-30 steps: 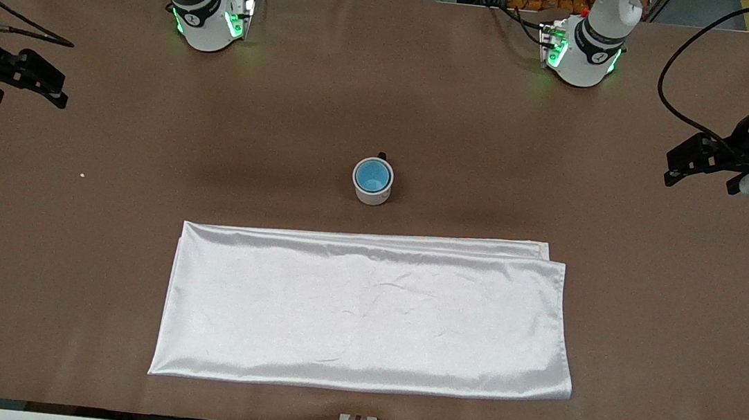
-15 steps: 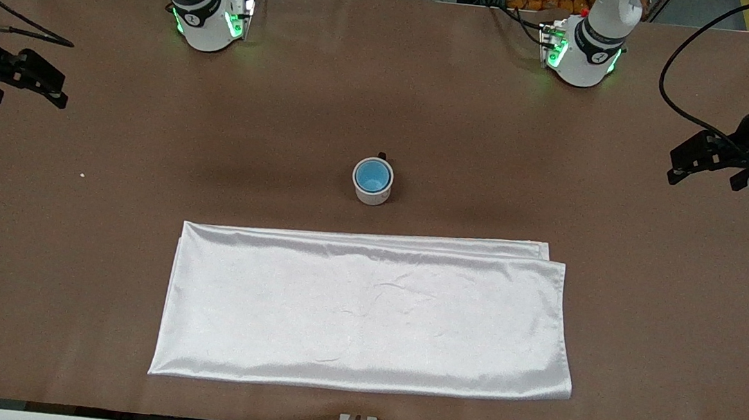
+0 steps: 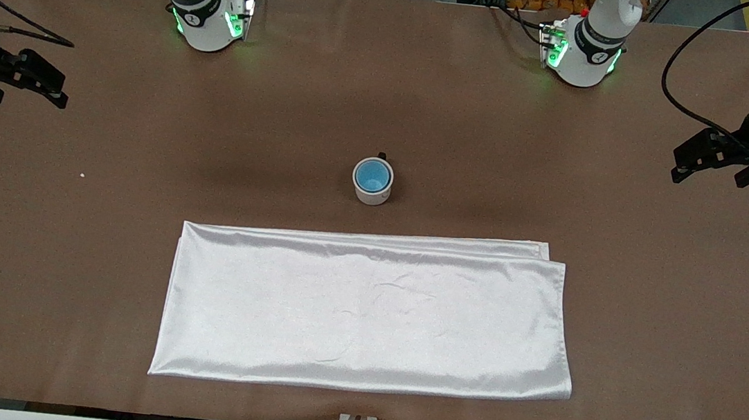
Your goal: Place blue cup into white mug on table
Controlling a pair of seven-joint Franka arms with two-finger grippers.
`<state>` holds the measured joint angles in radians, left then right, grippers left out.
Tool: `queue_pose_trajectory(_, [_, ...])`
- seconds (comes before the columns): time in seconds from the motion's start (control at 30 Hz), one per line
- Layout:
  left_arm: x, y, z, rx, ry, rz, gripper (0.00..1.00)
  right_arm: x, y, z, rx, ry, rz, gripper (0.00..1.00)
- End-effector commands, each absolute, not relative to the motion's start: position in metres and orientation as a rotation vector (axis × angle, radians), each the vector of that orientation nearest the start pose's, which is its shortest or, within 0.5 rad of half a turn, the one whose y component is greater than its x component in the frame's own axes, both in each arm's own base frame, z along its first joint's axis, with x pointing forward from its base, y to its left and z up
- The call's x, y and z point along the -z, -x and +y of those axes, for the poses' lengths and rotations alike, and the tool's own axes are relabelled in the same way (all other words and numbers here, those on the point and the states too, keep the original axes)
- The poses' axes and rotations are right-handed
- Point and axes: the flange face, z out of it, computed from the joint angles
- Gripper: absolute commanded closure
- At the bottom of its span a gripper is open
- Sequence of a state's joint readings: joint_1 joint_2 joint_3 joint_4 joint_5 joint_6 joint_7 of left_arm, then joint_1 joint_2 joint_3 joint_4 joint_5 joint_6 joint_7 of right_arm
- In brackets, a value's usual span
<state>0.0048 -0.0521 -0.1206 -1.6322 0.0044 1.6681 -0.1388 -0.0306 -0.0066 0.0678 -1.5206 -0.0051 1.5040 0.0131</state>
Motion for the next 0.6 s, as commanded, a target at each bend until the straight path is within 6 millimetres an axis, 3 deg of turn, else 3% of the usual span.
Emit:
queue_pose_trajectory(0.0, [-0.6415, -0.5396, -0.0657, 0.142, 3.112, -0.037, 0.0, -0.6472, -0.5426, 0.0204, -0.022, 3.141, -0.058, 0.0])
queue_pose_trajectory(0.57, [-0.6442, -0.54, -0.0648, 0.142, 3.112, -0.032, 0.0, -0.6465, -0.5418, 0.022, -0.034, 3.14, -0.063, 0.0])
